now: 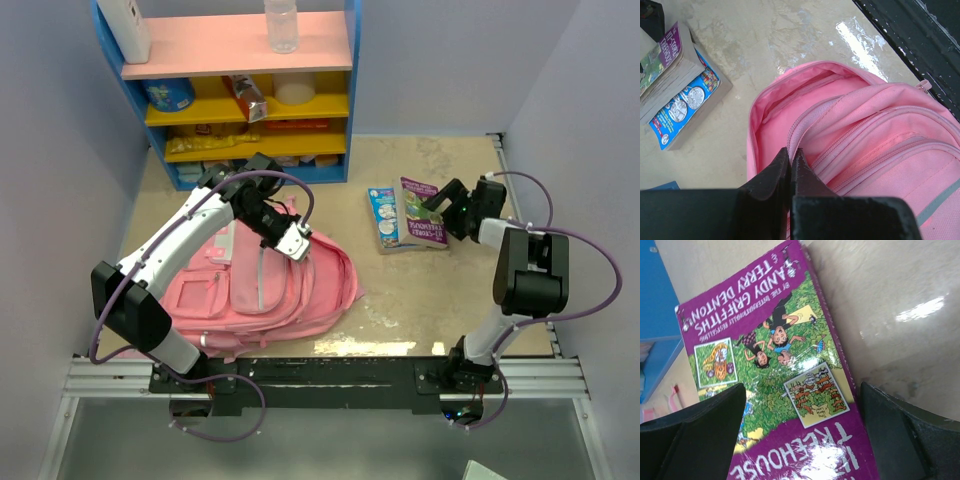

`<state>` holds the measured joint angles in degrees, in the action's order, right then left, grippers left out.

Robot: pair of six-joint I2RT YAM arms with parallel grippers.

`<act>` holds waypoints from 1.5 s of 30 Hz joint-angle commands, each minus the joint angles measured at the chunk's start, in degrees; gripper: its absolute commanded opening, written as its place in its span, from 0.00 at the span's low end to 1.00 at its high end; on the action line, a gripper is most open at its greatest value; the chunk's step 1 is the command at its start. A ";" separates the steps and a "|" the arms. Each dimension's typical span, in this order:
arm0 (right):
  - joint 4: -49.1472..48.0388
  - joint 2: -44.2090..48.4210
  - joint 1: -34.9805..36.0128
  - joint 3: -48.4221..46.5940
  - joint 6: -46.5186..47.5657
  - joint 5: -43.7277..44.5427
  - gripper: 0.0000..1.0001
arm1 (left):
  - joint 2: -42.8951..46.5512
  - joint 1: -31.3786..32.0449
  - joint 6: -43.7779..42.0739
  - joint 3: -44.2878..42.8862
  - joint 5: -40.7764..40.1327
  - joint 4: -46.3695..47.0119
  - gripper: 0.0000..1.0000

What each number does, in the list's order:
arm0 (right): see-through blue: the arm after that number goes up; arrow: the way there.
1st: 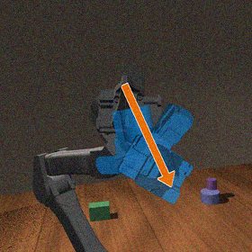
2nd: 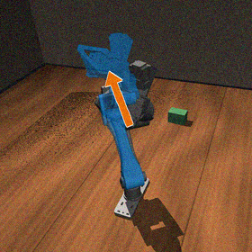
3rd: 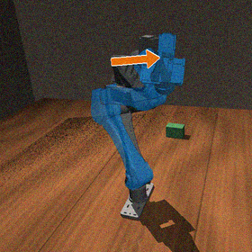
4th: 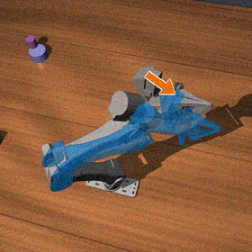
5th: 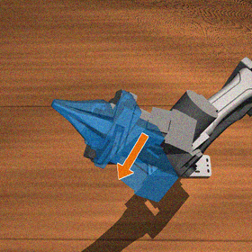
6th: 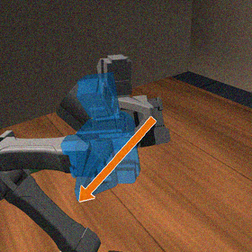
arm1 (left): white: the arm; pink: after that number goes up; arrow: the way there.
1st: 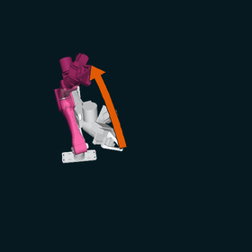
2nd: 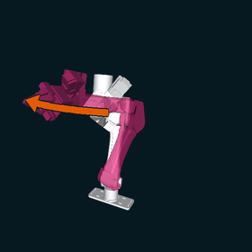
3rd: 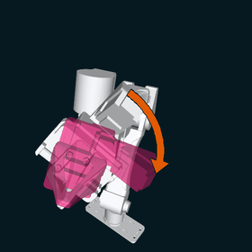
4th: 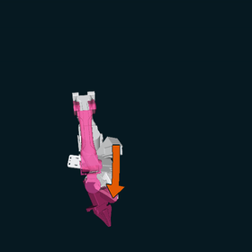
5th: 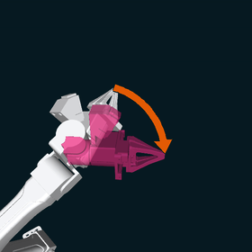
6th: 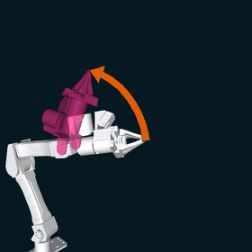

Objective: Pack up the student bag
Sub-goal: Pick up the book from the center of the board.

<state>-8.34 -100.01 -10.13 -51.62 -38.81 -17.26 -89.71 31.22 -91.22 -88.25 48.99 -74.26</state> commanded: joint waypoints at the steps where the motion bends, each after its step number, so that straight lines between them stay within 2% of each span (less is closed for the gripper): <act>1: -2.12 2.80 3.09 -0.68 0.04 -2.70 0.99 | 1.91 -0.11 -0.80 -1.40 1.19 -1.15 0.00; 9: 2.53 2.10 8.63 -5.07 6.19 4.68 0.97 | 2.08 -0.11 -0.36 -1.58 0.93 -1.15 0.00; 12: 6.74 2.27 11.26 -7.01 8.83 10.56 0.96 | 2.08 -0.11 -0.36 -1.49 0.58 -1.15 0.00; 20: 6.85 4.12 10.92 -7.18 6.82 14.97 0.99 | 2.17 -0.20 -0.45 -1.14 0.40 -1.15 0.00; 27: 1.23 -0.26 7.58 -6.30 3.04 10.67 0.99 | 2.61 -0.20 -0.27 -0.17 -0.30 -1.15 0.00; 42: -16.61 -7.57 7.23 -3.05 -9.26 5.22 0.99 | 2.70 -0.29 0.43 -0.08 0.31 -1.15 0.00; 45: -18.46 -8.89 7.23 -2.88 -11.02 4.95 0.96 | 2.79 -0.29 0.61 0.01 0.05 -1.15 0.00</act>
<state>-20.78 -107.63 -3.01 -55.02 -45.89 -10.57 -89.67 31.22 -91.05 -88.25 48.53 -74.28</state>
